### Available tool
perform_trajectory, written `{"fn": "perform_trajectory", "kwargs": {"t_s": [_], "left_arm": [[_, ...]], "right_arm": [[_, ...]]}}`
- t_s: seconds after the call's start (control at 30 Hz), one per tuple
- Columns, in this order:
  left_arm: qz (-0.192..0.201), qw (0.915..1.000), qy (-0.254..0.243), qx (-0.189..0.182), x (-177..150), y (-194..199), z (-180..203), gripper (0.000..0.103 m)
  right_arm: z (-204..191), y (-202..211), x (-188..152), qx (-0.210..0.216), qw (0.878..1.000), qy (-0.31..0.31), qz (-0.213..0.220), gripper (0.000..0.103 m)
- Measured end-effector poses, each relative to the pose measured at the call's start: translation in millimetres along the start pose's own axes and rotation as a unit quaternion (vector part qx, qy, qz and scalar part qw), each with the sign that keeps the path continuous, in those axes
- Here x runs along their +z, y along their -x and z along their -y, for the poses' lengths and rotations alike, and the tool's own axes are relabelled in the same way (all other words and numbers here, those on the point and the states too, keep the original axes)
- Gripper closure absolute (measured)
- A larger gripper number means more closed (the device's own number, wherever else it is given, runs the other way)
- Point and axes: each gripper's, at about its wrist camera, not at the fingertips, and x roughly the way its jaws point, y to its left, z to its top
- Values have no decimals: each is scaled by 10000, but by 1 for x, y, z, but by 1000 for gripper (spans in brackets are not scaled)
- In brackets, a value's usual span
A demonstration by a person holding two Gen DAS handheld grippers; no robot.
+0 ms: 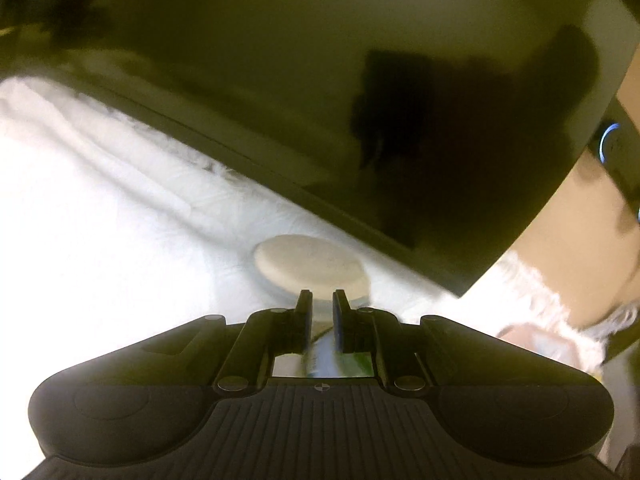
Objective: Organize soft objects
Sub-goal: 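Move both tools toward the beige round zippered case beside the monitor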
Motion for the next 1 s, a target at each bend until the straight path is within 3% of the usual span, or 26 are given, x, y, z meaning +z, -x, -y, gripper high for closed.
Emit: {"fn": "perform_trajectory", "kwargs": {"t_s": [0.13,0.27,0.3,0.37,0.4,0.5,0.63,0.7,0.9,1.0], "left_arm": [[-8,9997,230,7,4,2,-22,91],[-3,9989,400,-247,13,-7,-40,91],[-61,9986,419,-306,16,-12,-44,91],[-151,9984,341,-433,22,-25,-48,91],[-152,9984,258,-472,23,-28,-49,91],[-169,9989,-46,-440,27,-35,-49,91],[-183,9982,-324,-461,31,-42,-44,91],[-203,9978,-385,-495,35,-43,-43,91],[-219,9958,-741,-486,48,-42,-42,91],[-221,9954,-756,-553,53,-47,-46,91]], "right_arm": [[0,-18,-5,-34,9987,-117,-489,28],[-10,-21,-7,-205,9984,-112,-515,24],[-11,-22,-8,-224,9982,-172,-522,20],[-14,-27,-9,-112,9977,-232,-630,3],[-18,-29,-9,-203,9973,-160,-686,0],[-34,-40,-4,-587,9932,223,-982,0],[-33,-44,7,-534,9919,97,-1147,3],[-29,-38,15,-376,9943,-60,-994,13],[-38,1,63,-142,9998,-32,144,13],[-52,5,94,-87,9988,44,490,13]]}}
